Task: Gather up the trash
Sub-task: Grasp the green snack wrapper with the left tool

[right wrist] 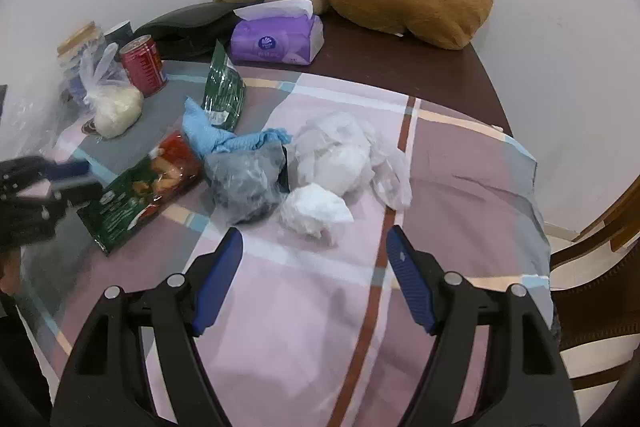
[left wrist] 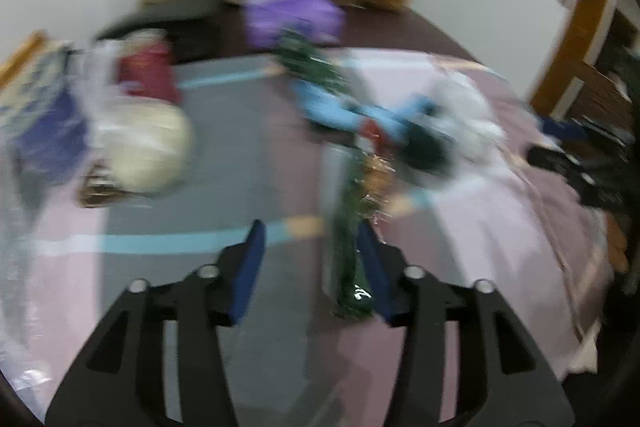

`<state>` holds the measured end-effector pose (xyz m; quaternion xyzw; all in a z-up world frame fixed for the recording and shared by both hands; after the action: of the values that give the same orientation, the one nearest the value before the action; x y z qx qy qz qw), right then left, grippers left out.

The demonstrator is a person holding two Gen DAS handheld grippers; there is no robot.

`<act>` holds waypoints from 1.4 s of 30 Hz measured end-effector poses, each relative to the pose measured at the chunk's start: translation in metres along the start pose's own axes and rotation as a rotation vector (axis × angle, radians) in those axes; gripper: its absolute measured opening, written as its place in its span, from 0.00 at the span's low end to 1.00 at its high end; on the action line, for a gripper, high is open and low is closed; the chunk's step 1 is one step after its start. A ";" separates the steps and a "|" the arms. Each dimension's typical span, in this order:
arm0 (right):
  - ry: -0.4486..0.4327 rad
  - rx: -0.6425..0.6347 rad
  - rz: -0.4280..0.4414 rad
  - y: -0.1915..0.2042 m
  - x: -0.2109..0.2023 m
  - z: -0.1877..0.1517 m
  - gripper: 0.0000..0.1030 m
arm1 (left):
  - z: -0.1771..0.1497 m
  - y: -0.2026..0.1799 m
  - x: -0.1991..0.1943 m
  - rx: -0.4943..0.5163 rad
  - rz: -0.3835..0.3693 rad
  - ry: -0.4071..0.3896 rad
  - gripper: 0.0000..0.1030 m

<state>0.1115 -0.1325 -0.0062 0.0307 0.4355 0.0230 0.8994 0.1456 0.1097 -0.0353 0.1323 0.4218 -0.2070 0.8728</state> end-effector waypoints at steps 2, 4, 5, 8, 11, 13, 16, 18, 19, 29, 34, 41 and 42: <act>-0.005 0.004 -0.006 0.000 0.005 0.003 0.71 | 0.005 0.012 0.002 -0.042 0.021 -0.010 0.63; -0.013 0.004 -0.020 0.000 0.011 0.005 0.71 | 0.010 0.015 0.003 -0.068 -0.031 -0.024 0.69; -0.021 0.000 -0.030 0.001 0.014 0.005 0.71 | 0.013 0.014 0.004 -0.068 -0.055 -0.035 0.73; -0.033 0.010 -0.036 -0.003 0.020 0.002 0.71 | 0.019 0.012 0.011 -0.060 -0.076 -0.063 0.73; -0.055 0.033 -0.030 -0.012 0.017 0.000 0.71 | 0.018 0.014 0.015 -0.075 -0.087 -0.094 0.73; -0.075 0.042 -0.036 -0.017 0.012 0.001 0.71 | 0.014 0.016 0.011 -0.086 -0.121 -0.107 0.73; -0.075 0.064 -0.028 -0.023 0.009 0.001 0.71 | 0.011 0.012 0.002 -0.073 -0.209 -0.144 0.73; -0.064 0.070 -0.018 -0.025 0.010 0.000 0.71 | 0.009 0.004 0.006 -0.040 -0.205 -0.120 0.70; -0.057 0.071 -0.018 -0.026 0.012 -0.001 0.71 | 0.008 0.001 0.008 -0.028 -0.196 -0.105 0.68; -0.039 0.039 0.001 -0.017 0.009 -0.010 0.71 | 0.002 0.001 0.040 -0.032 -0.151 0.017 0.43; -0.033 0.043 0.002 -0.017 0.009 -0.010 0.71 | 0.001 0.002 0.042 -0.033 -0.165 0.018 0.26; -0.026 0.039 -0.010 -0.016 0.013 -0.010 0.71 | 0.001 -0.002 0.035 -0.020 -0.166 -0.012 0.12; -0.026 0.037 -0.012 -0.016 0.013 -0.011 0.71 | 0.001 -0.003 0.033 -0.016 -0.159 -0.019 0.11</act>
<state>0.1114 -0.1475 -0.0242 0.0452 0.4244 0.0091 0.9043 0.1631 0.0984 -0.0612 0.0895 0.4242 -0.2734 0.8587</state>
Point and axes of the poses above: each gripper's, at about its wrist camera, not at the fingertips, and x roughly the way its jaws point, y to its left, z to its top, the point moved 1 cm from there along x, roughly the way its jaws point, and after that the axes turned 8 degrees about x, right-handed, at the moved point
